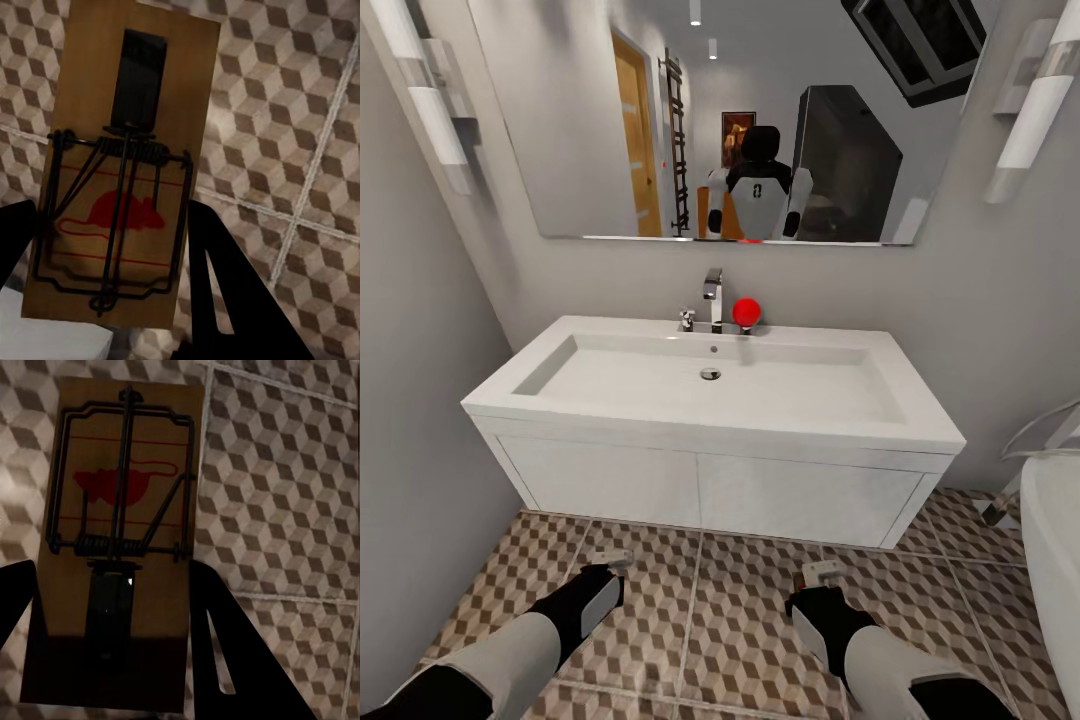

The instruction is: Take the four mousetraps from the cabinet in the bathroom and place them on the bathroom floor. Make sure all four end up on the same floor surface, and ensure that at least two of them are either under or directly next to the same bathroom sink.

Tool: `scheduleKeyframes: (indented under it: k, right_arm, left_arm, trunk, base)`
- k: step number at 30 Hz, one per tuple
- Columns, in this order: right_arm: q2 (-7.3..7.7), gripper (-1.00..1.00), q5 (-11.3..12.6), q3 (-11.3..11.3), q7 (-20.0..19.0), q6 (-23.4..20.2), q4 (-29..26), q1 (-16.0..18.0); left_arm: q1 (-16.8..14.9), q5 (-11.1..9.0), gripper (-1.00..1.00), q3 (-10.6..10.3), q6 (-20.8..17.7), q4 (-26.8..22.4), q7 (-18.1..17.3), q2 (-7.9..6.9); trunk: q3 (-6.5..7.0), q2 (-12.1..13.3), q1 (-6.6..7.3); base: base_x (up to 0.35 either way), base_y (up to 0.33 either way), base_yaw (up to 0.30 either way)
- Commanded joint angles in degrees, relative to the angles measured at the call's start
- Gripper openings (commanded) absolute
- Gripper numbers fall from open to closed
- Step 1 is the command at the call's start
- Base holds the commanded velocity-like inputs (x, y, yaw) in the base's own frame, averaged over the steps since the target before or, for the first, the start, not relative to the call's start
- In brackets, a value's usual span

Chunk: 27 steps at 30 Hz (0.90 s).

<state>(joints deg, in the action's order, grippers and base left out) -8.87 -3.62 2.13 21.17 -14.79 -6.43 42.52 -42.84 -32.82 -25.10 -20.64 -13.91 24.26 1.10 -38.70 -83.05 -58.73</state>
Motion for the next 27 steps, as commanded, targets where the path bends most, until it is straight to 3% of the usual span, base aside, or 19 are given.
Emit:
scheduleKeyframes:
  k: [1, 7, 16, 22, 27]
  right_arm:
    - [-0.01, -1.00, -0.2, 0.2, 0.1, -0.5, 0.0, 0.2]
    - [0.05, -1.00, -0.2, 0.2, -0.1, -0.5, 1.4, 0.3]
    - [-0.01, -1.00, -0.4, 0.2, -0.1, -0.4, 1.1, 0.3]
    - [-0.06, -1.00, -0.7, 0.2, -0.4, -0.4, 0.8, 0.3]
    - [0.03, -1.00, -0.6, 0.2, -0.4, -0.4, 0.9, 0.3]
  left_arm:
    - [-0.1, -0.5, -1.00, -0.4, -0.3, 0.0, 0.3, -0.09]
    - [-0.2, -0.6, -1.00, -0.5, 0.0, 2.1, -0.1, 1.14]
    - [-0.2, -0.6, -1.00, -0.6, 0.8, 1.5, -0.4, 1.14]
    - [-0.2, -0.6, -1.00, -0.6, 0.6, -2.4, -0.1, 1.30]
    - [-0.1, -0.6, -1.00, -0.6, 0.6, -2.8, -0.2, 1.29]
  trunk:
    - [-0.05, 0.0, 0.00]
    - [-0.05, 0.0, 0.00]
    - [-0.05, 0.0, 0.00]
    - [-0.05, 0.0, 0.00]
    - [-0.05, 0.0, 0.00]
  base:
    - [0.000, 0.000, 0.000]
    - [0.000, 0.000, 0.000]
    - [0.000, 0.000, 0.000]
    - [0.000, 0.000, 0.000]
    - [0.000, 0.000, 0.000]
